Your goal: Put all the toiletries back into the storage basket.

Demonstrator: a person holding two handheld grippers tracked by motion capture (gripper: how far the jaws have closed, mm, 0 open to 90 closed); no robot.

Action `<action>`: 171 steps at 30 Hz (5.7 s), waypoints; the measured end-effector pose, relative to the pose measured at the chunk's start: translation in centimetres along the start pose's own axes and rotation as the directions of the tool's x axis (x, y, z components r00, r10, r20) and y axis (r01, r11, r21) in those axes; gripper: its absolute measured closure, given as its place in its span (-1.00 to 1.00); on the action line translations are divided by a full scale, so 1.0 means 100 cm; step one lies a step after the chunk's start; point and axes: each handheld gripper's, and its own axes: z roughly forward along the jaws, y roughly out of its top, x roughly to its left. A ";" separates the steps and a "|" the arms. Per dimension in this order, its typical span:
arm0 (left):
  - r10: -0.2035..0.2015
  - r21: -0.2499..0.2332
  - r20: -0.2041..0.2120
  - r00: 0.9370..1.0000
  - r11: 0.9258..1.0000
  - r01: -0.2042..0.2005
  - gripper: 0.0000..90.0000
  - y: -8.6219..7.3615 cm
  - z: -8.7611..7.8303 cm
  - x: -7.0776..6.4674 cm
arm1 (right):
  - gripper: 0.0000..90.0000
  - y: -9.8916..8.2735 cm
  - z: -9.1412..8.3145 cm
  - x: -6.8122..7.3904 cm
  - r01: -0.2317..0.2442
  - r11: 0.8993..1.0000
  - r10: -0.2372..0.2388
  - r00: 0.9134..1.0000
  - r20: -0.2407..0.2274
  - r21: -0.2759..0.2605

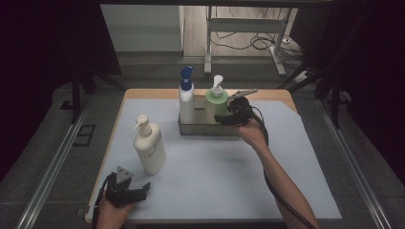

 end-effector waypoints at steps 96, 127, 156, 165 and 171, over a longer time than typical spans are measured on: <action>0.002 0.003 0.000 1.000 1.000 -0.002 -0.75 0.000 0.000 0.000 | 1.00 -0.003 0.056 -0.012 -0.035 0.993 0.030 0.999 0.044 0.114; 0.002 0.002 -0.001 1.000 1.000 -0.002 -0.75 0.000 0.000 0.000 | 0.62 -0.008 0.028 -0.009 0.009 0.998 -0.010 1.000 0.021 0.068; -0.001 0.002 0.000 1.000 1.000 0.001 -0.75 0.000 0.000 0.000 | -0.49 -0.024 -0.023 0.021 0.108 0.992 -0.108 0.994 -0.006 0.062; -0.001 0.001 0.000 1.000 1.000 0.001 -0.75 0.000 0.000 0.000 | -0.57 -0.039 -0.038 0.029 0.128 0.990 -0.126 0.991 -0.035 0.055; -0.001 0.003 -0.001 1.000 1.000 0.001 -0.75 0.000 0.000 0.000 | -0.66 -0.051 -0.048 0.032 0.142 0.988 -0.140 0.989 -0.039 0.059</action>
